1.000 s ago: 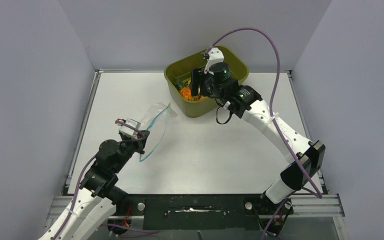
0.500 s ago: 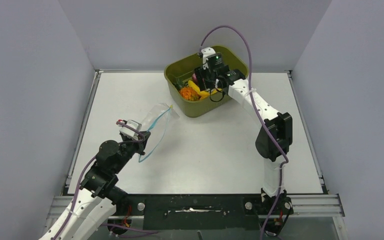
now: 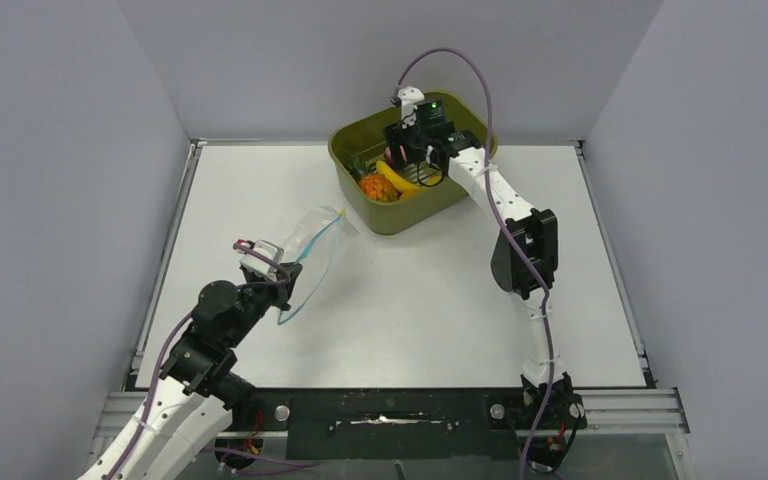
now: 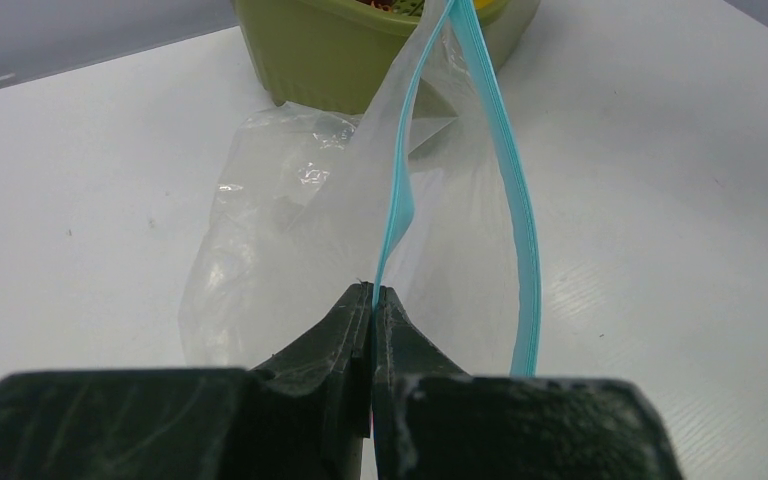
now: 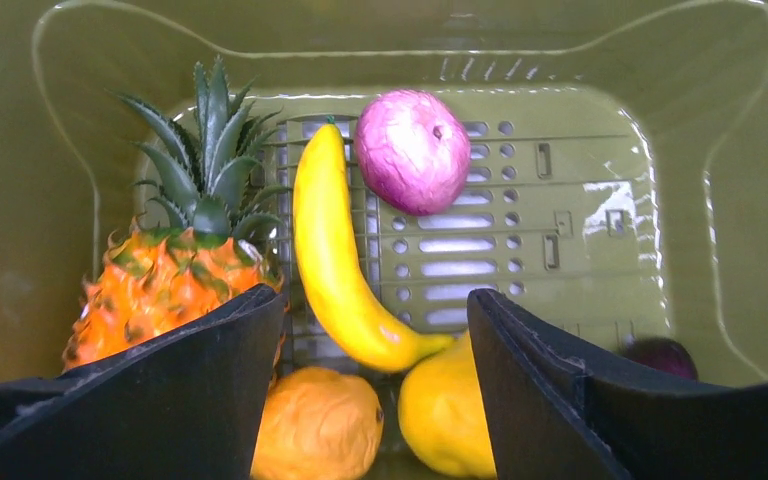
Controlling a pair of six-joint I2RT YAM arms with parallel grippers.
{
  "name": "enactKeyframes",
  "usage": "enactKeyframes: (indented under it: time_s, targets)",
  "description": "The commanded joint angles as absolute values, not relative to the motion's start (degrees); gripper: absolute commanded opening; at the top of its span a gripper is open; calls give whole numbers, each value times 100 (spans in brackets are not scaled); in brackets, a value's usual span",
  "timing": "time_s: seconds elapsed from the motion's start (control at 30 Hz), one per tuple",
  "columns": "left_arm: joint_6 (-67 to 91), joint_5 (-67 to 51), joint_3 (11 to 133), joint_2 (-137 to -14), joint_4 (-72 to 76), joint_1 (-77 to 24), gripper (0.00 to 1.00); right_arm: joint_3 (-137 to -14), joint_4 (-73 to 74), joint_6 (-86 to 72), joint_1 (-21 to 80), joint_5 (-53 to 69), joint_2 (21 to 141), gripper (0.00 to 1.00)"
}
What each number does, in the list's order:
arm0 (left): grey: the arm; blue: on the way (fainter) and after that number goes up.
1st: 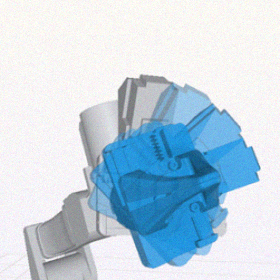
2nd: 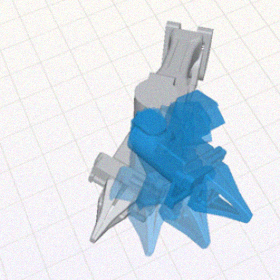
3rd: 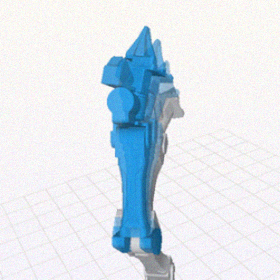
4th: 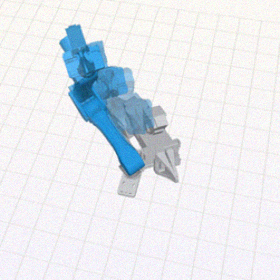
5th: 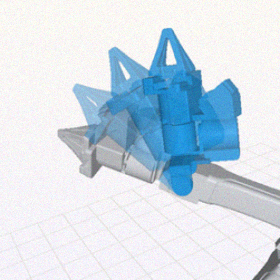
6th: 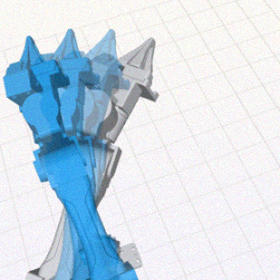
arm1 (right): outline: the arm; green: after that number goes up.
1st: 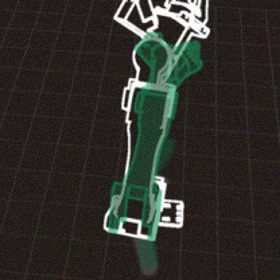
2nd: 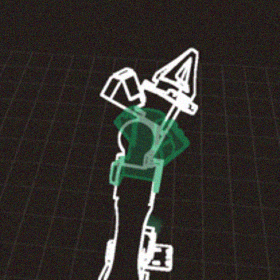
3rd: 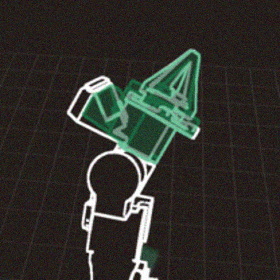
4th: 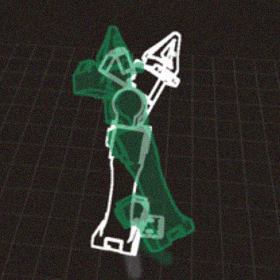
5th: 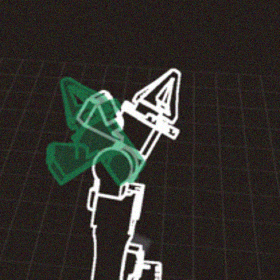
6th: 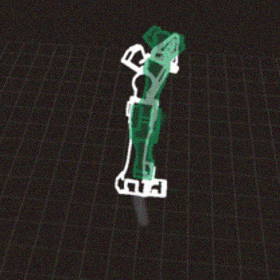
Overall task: Place the food in the zip-top bag and seal the zipper
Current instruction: Pick up the fake vegetable from the bin.
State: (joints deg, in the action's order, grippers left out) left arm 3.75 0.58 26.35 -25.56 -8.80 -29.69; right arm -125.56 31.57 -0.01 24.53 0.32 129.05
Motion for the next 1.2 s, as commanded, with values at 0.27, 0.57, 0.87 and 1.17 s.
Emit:
enactKeyframes:
  time_s: [0.27, 0.57, 0.87, 1.17]
  targets:
    - [290, -116, 2657, -2557, -435, -2970, 0, -13577, 1977, 114, 2273, 632, 14030, 71]
    - [281, -114, 2655, -2617, -431, -2971, 0, -13782, 1734, 126, 2198, 641, 14557, 73]
    - [274, -123, 2654, -2746, -396, -2971, 0, -13748, 1249, 101, 2202, 695, 14780, 68]
    - [246, -25, 2691, -2845, -447, -2966, 0, -13191, 405, 77, 2214, 677, 14438, 40]
